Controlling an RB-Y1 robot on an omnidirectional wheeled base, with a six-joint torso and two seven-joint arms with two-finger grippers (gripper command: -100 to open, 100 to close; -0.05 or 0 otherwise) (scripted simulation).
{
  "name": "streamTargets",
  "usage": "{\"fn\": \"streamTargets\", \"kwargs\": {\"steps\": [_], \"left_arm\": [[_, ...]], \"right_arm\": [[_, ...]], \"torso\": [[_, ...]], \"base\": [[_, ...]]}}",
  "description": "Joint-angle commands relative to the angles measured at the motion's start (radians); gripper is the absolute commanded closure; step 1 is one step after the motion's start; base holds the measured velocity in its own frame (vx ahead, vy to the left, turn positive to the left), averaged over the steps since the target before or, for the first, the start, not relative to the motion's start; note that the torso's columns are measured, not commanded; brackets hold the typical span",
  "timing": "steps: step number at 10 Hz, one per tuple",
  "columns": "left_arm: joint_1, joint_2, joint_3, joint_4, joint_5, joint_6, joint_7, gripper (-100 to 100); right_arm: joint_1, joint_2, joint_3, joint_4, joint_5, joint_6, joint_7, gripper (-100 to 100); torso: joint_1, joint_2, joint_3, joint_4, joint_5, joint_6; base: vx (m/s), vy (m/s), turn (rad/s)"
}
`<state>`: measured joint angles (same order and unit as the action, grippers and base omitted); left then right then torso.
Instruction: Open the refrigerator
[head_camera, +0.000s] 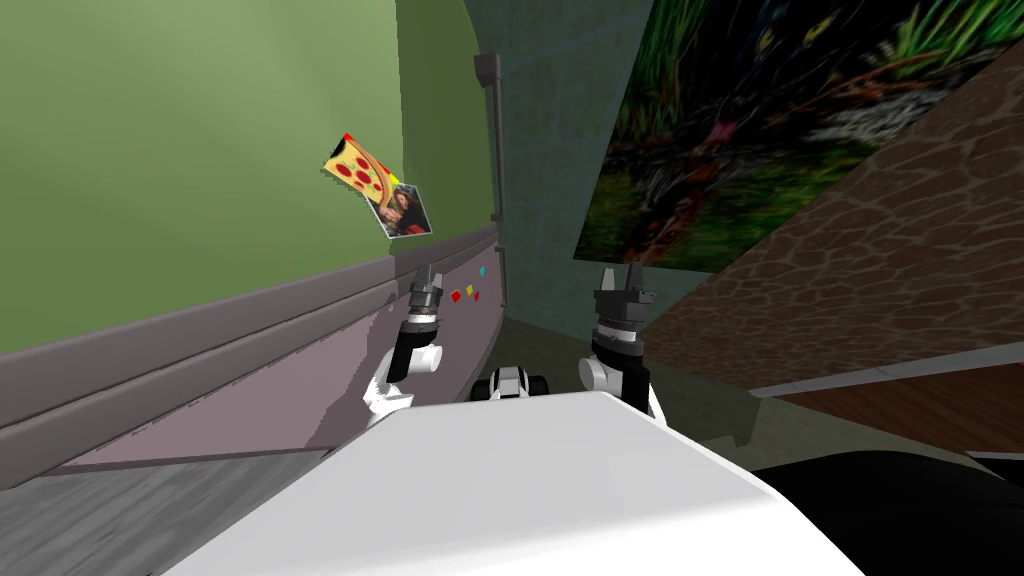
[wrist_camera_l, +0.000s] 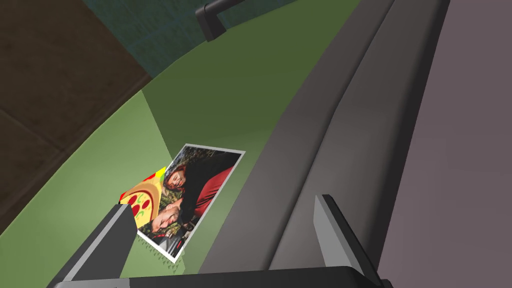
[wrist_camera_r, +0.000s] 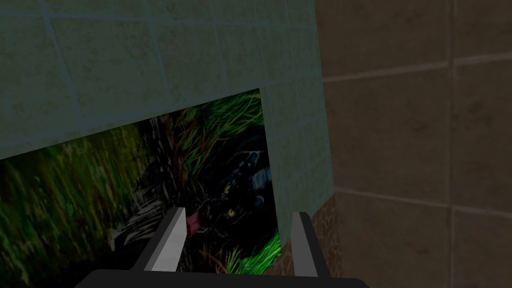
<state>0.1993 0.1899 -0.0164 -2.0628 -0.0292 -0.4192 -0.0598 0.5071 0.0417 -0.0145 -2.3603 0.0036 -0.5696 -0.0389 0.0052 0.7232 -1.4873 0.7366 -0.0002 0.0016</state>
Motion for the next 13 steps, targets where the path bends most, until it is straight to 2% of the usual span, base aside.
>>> {"fn": "streamTargets", "kwargs": {"steps": [1, 2, 3, 5, 6, 8, 9, 10, 11, 13], "left_arm": [[-0.078, 0.013, 0.016, 0.055, 0.008, 0.017, 0.002, -100], [-0.089, 0.013, 0.016, 0.055, 0.008, 0.017, 0.002, -100], [-0.121, 0.023, 0.024, 0.095, 0.015, 0.04, 0.005, -100], [-0.154, 0.023, 0.024, 0.095, 0.015, 0.04, 0.005, -100], [-0.187, 0.033, 0.032, 0.137, 0.022, 0.064, 0.008, -100], [-0.221, 0.033, 0.032, 0.137, 0.022, 0.064, 0.008, -100], [-0.257, 0.042, 0.04, 0.181, 0.029, 0.09, 0.011, -100], [-0.287, 0.042, 0.04, 0.181, 0.029, 0.09, 0.011, -100], [-0.314, 0.051, 0.049, 0.225, 0.037, 0.116, 0.014, -100], [-0.357, 0.051, 0.049, 0.225, 0.037, 0.116, 0.014, -100]], "right_arm": [[0.0, 0.0, 0.0, 0.0, 0.0, 0.0, 0.0, 0], [0.0, 0.0, 0.0, 0.0, 0.0, 0.0, 0.0, 0], [0.0, 0.0, 0.0, 0.0, 0.0, 0.0, 0.0, 0], [0.0, 0.0, 0.0, 0.0, 0.0, 0.0, 0.0, 0], [0.0, 0.0, 0.0, 0.0, 0.0, 0.0, 0.0, 0], [0.0, 0.0, 0.0, 0.0, 0.0, 0.0, 0.0, 0], [0.0, 0.0, 0.0, 0.0, 0.0, 0.0, 0.0, 0], [0.0, 0.0, 0.0, 0.0, 0.0, 0.0, 0.0, 0], [0.0, 0.0, 0.0, 0.0, 0.0, 0.0, 0.0, 0], [0.0, 0.0, 0.0, 0.0, 0.0, 0.0, 0.0, 0]], "torso": [[0.002, -0.004, -0.003, -0.001, 0.0, 0.001], [0.002, -0.005, -0.004, -0.001, 0.001, 0.0], [0.001, -0.004, -0.003, -0.001, 0.0, 0.0], [0.004, -0.007, -0.005, -0.002, 0.001, 0.0], [0.004, -0.006, -0.005, -0.001, 0.001, -0.001], [0.007, -0.01, -0.007, -0.001, 0.001, -0.001], [0.005, -0.008, -0.005, -0.002, 0.002, -0.002], [0.007, -0.008, -0.006, -0.002, 0.002, -0.002], [0.008, -0.007, -0.005, -0.002, 0.003, -0.003], [0.009, -0.011, -0.008, -0.003, 0.003, -0.002]], "base": [[-0.03, 0.01, -0.031], [-0.012, 0.008, -0.005], [-0.022, 0.008, -0.029], [-0.009, 0.008, -0.024], [-0.02, 0.005, -0.037], [-0.009, 0.013, -0.023], [-0.009, -0.002, -0.051], [-0.022, -0.001, -0.031], [-0.024, 0.008, -0.043], [-0.024, 0.007, -0.01]]}}
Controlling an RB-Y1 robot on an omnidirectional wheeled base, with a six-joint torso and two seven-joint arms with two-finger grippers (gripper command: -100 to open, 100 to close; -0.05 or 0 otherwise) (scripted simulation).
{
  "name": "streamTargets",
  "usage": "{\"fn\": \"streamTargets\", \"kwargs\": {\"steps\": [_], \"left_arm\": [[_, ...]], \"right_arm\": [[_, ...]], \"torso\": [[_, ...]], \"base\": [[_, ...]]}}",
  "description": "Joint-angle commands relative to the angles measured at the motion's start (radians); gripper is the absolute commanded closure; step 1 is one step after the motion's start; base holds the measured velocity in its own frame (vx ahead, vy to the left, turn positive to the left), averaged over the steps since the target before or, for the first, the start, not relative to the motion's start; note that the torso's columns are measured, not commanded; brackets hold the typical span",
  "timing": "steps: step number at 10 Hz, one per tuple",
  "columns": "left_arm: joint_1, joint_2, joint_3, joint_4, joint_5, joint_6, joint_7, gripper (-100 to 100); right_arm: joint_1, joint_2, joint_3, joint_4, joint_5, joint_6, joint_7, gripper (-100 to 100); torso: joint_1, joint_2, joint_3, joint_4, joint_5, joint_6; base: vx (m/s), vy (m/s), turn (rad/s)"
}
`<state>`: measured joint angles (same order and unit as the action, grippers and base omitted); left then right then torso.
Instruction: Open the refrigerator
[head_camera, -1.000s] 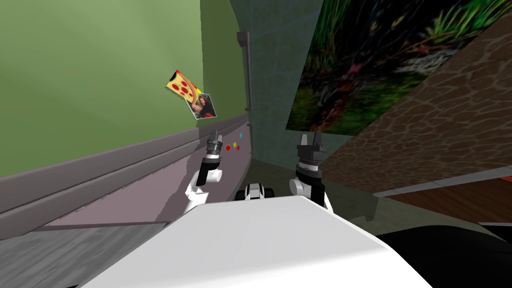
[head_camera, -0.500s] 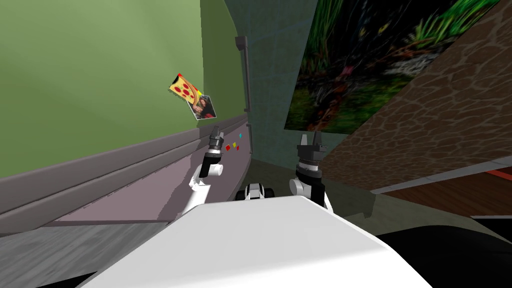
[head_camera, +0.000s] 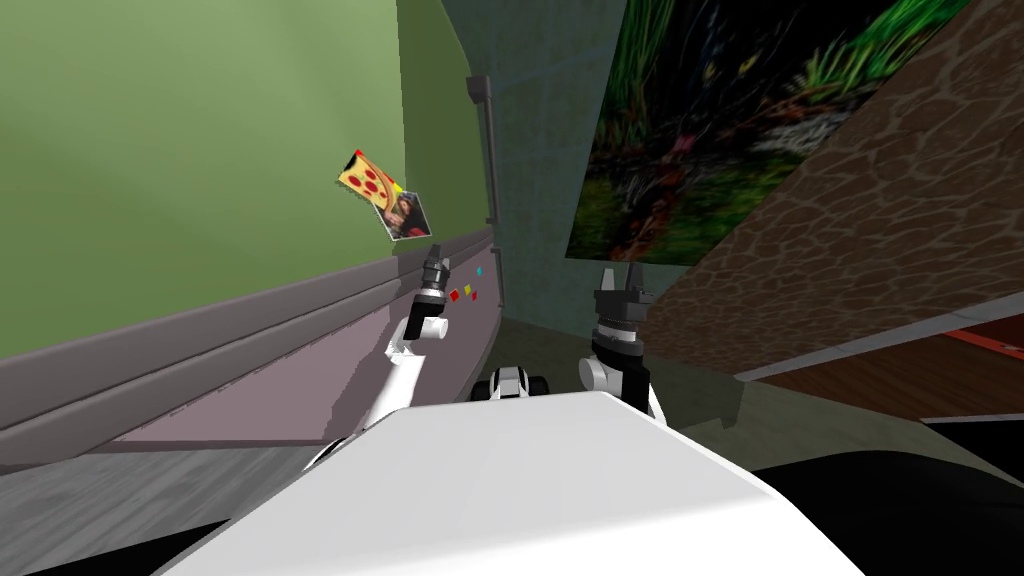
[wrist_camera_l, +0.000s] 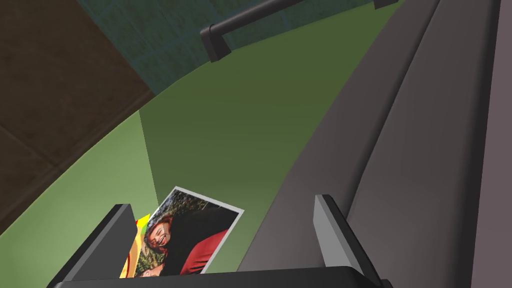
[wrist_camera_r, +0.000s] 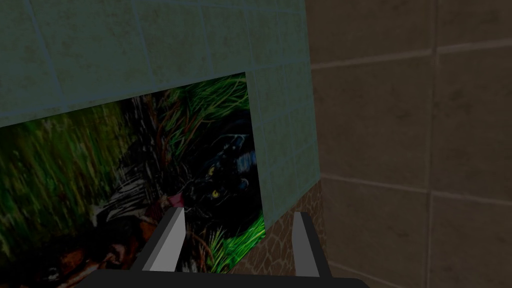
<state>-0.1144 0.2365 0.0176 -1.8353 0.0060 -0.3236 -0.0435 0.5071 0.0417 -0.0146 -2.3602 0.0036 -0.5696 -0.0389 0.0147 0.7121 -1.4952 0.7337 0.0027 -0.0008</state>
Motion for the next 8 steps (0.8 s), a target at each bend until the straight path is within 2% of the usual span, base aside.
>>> {"fn": "streamTargets", "kwargs": {"steps": [1, 3, 4, 6, 7, 8], "left_arm": [[-0.071, 0.012, 0.023, 0.044, 0.009, 0.047, 0.002, -100], [-0.112, 0.012, 0.023, 0.044, 0.009, 0.047, 0.002, -100], [-0.145, 0.02, 0.032, 0.091, 0.017, 0.074, 0.005, -100], [-0.181, 0.02, 0.032, 0.091, 0.017, 0.074, 0.005, -100], [-0.216, 0.026, 0.04, 0.135, 0.025, 0.103, 0.009, -100], [-0.238, 0.026, 0.04, 0.139, 0.025, 0.103, 0.009, -100]], "right_arm": [[0.0, 0.0, 0.0, 0.0, 0.0, 0.0, 0.0, 0], [0.0, 0.0, 0.0, 0.0, 0.0, 0.0, 0.0, 0], [0.0, 0.0, 0.0, 0.0, 0.0, 0.0, 0.0, 0], [0.0, 0.0, 0.0, 0.0, 0.0, 0.0, 0.0, 0], [0.0, 0.0, 0.0, 0.0, 0.0, 0.0, 0.0, 0], [0.0, 0.0, 0.0, 0.0, 0.0, 0.0, 0.0, 0]], "torso": [[0.0, -0.001, -0.001, 0.003, -0.002, 0.0], [-0.001, -0.005, -0.004, 0.002, -0.002, 0.002], [-0.001, -0.002, -0.002, 0.001, -0.001, 0.0], [0.001, -0.002, -0.001, -0.001, 0.001, 0.0], [0.0, 0.001, 0.001, -0.001, 0.001, -0.001], [0.002, 0.0, 0.0, -0.001, 0.001, -0.001]], "base": [[-0.027, -0.002, -0.034], [-0.01, 0.01, -0.023], [0.001, 0.012, -0.065], [0.007, 0.006, -0.016], [-0.001, 0.004, -0.045], [-0.018, 0.005, -0.026]]}}
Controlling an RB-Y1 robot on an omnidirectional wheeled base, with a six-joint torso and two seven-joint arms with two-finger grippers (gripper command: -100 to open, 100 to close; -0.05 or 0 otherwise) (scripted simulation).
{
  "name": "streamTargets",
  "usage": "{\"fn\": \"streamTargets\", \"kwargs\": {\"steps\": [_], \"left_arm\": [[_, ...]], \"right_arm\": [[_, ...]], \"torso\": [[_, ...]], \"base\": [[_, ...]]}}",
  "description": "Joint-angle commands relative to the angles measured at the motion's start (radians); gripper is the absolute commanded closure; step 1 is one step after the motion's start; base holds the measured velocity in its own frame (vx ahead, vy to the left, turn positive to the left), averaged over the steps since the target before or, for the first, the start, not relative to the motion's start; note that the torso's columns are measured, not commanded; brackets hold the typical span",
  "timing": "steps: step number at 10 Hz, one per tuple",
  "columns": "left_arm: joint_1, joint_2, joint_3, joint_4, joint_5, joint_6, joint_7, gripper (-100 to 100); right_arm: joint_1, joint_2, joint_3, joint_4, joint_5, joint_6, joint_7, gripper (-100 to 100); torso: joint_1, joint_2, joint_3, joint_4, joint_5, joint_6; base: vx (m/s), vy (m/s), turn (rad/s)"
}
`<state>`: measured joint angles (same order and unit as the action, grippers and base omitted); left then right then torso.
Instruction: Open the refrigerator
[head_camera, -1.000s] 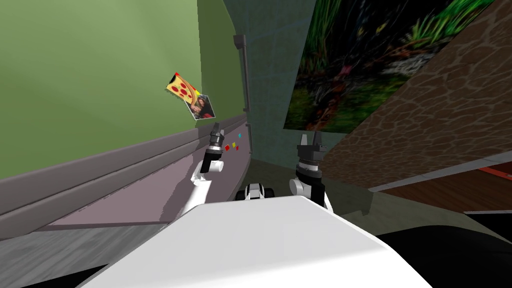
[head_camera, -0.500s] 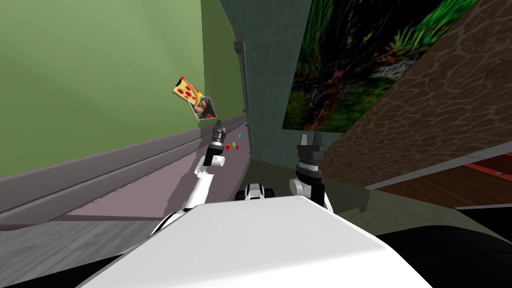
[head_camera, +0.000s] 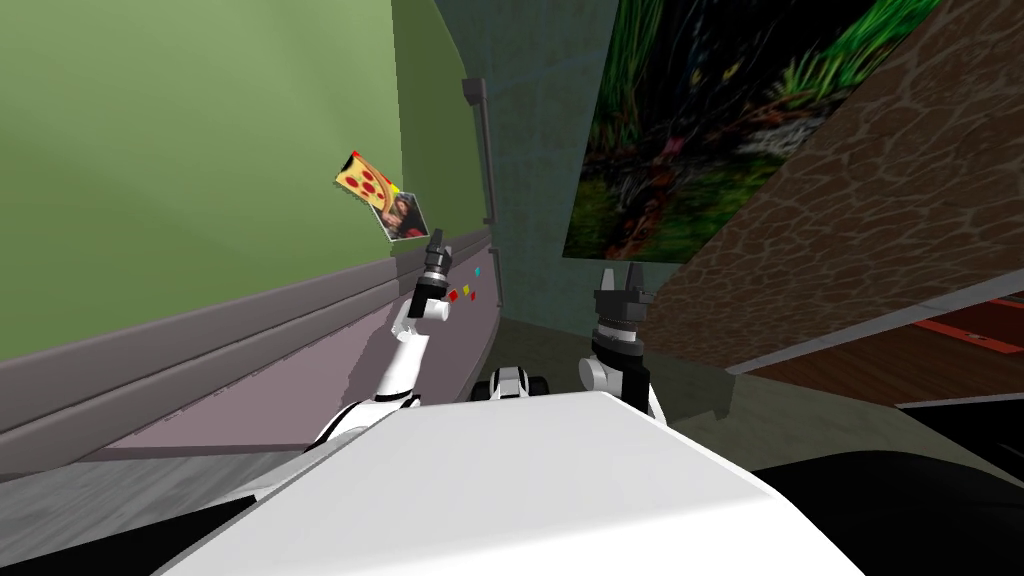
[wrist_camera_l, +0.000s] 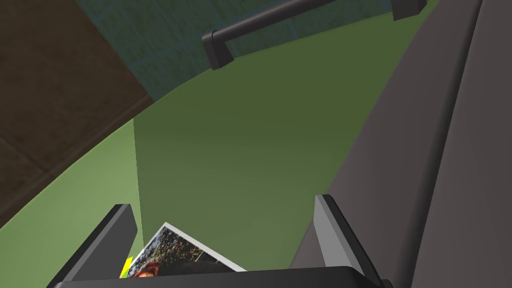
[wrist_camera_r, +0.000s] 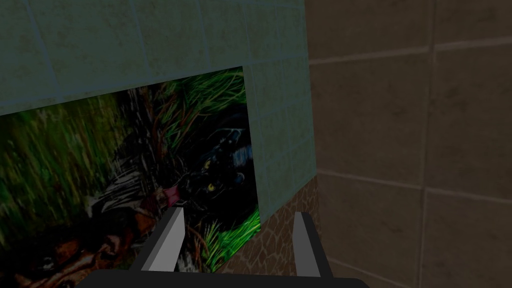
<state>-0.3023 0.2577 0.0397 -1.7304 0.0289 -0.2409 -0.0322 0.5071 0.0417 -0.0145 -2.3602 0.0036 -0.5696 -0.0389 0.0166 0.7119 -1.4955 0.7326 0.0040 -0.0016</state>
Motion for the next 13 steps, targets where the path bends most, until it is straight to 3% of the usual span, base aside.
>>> {"fn": "streamTargets", "kwargs": {"steps": [1, 2, 4, 5, 7, 8, 11, 12, 13], "left_arm": [[-0.06, 0.005, 0.018, 0.034, 0.002, 0.02, -0.002, -100], [-0.094, 0.01, 0.026, 0.079, 0.01, 0.049, 0.002, -100], [-0.126, 0.01, 0.026, 0.082, 0.01, 0.049, 0.002, -100], [-0.156, 0.015, 0.033, 0.13, 0.019, 0.079, 0.007, -100], [-0.19, 0.015, 0.033, 0.131, 0.019, 0.079, 0.007, -100], [-0.214, 0.019, 0.041, 0.166, 0.027, 0.11, 0.011, -100], [-0.311, 0.023, 0.048, 0.231, 0.036, 0.141, 0.016, -100], [-0.346, 0.028, 0.054, 0.278, 0.045, 0.172, 0.021, -100], [-0.367, 0.028, 0.054, 0.281, 0.045, 0.172, 0.021, -100]], "right_arm": [[0.0, 0.0, 0.0, 0.0, 0.0, 0.0, 0.0, 0], [0.0, 0.0, 0.0, 0.0, 0.0, 0.0, 0.0, 0], [0.0, 0.0, 0.0, 0.0, 0.0, 0.0, 0.0, 0], [0.0, 0.0, 0.0, 0.0, 0.0, 0.0, 0.0, 0], [0.0, 0.0, 0.0, 0.0, 0.0, 0.0, 0.0, 0], [0.0, 0.0, 0.0, 0.0, 0.0, 0.0, 0.0, 0], [0.0, 0.0, 0.0, 0.0, 0.0, 0.0, 0.0, 0], [0.0, 0.0, 0.0, 0.0, 0.0, 0.0, 0.0, 0], [0.0, 0.0, 0.0, 0.0, 0.0, 0.0, 0.0, 0]], "torso": [[0.0, -0.002, -0.002, 0.001, -0.001, 0.0], [0.0, -0.001, -0.002, 0.002, -0.001, 0.0], [-0.001, -0.004, -0.003, 0.001, -0.001, 0.0], [0.0, -0.004, -0.003, 0.001, -0.001, 0.0], [-0.001, -0.005, -0.004, -0.001, 0.0, 0.0], [-0.001, -0.003, -0.002, 0.0, -0.001, 0.0], [-0.001, -0.002, -0.001, -0.003, 0.001, -0.001], [-0.001, 0.001, 0.001, -0.003, 0.002, -0.002], [-0.002, 0.003, 0.003, -0.003, 0.002, -0.001]], "base": [[-0.015, 0.015, 0.0], [-0.017, 0.001, -0.053], [-0.002, 0.001, -0.019], [0.007, -0.011, -0.045], [0.003, -0.005, -0.016], [0.006, 0.007, -0.048], [0.029, 0.0, -0.047], [0.041, -0.008, -0.045], [0.011, -0.02, -0.007]]}}
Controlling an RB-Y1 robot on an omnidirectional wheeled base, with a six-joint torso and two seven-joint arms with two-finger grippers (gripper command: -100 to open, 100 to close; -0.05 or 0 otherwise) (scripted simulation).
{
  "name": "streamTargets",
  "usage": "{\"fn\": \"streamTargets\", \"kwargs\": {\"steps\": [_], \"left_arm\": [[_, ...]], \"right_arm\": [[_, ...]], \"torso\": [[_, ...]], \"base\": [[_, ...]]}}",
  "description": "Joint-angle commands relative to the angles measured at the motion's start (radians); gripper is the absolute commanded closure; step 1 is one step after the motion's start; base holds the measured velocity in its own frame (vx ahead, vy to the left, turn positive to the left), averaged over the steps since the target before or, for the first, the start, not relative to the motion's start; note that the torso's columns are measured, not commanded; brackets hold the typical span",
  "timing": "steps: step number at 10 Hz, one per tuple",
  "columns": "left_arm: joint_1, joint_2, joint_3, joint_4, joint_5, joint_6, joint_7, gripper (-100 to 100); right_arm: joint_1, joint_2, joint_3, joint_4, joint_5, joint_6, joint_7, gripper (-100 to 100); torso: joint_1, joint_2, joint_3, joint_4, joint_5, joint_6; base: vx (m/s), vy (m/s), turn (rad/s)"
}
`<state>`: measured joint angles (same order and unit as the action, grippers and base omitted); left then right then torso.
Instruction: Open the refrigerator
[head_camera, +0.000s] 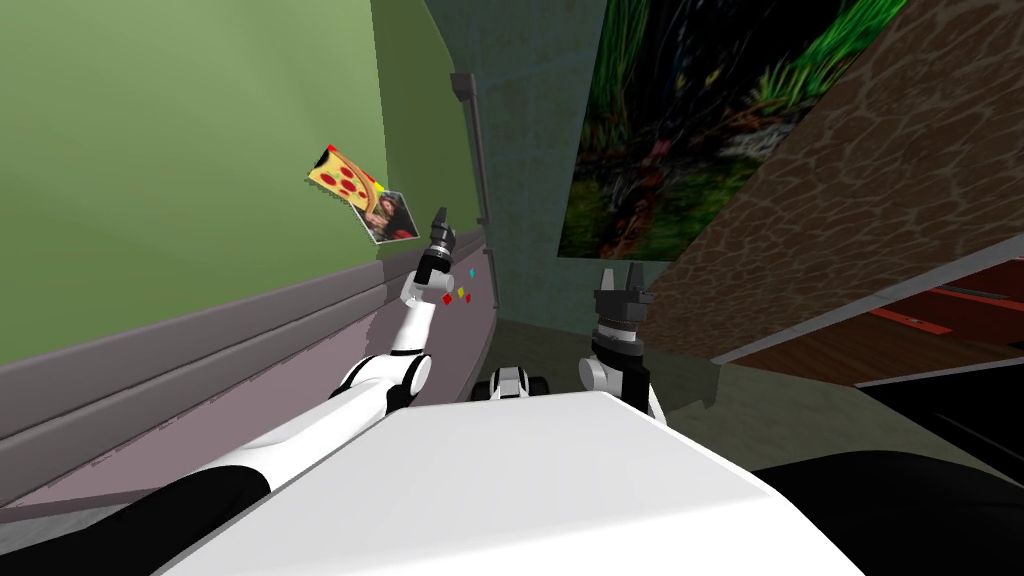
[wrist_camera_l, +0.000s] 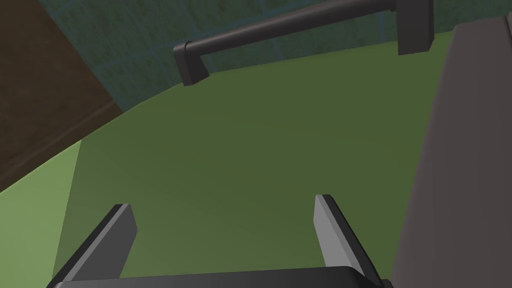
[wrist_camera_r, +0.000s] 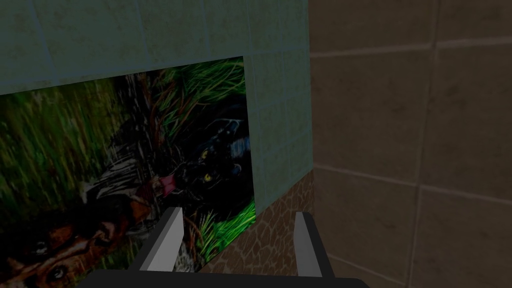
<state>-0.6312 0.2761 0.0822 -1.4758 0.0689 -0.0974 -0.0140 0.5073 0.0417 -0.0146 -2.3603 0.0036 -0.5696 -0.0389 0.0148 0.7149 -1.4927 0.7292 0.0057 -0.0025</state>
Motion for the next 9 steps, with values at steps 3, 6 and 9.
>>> {"fn": "streamTargets", "kwargs": {"steps": [3, 6, 9], "left_arm": [[-0.091, 0.016, 0.017, 0.077, 0.014, 0.061, 0.008, -100], [-0.141, 0.024, 0.023, 0.128, 0.023, 0.093, 0.013, -100], [-0.228, 0.041, 0.033, 0.218, 0.041, 0.158, 0.024, -100]], "right_arm": [[0.0, 0.0, 0.0, 0.0, 0.0, 0.0, 0.0, 0], [0.0, 0.0, 0.0, 0.0, 0.0, 0.0, 0.0, 0], [0.0, 0.0, 0.0, 0.0, 0.0, 0.0, 0.0, 0]], "torso": [[-0.001, -0.001, -0.002, 0.004, -0.004, 0.004], [-0.002, -0.004, -0.004, 0.004, -0.005, 0.005], [-0.003, 0.002, 0.002, 0.002, -0.002, 0.003]], "base": [[0.005, -0.008, -0.02], [0.026, -0.014, -0.029], [0.051, -0.008, -0.052]]}}
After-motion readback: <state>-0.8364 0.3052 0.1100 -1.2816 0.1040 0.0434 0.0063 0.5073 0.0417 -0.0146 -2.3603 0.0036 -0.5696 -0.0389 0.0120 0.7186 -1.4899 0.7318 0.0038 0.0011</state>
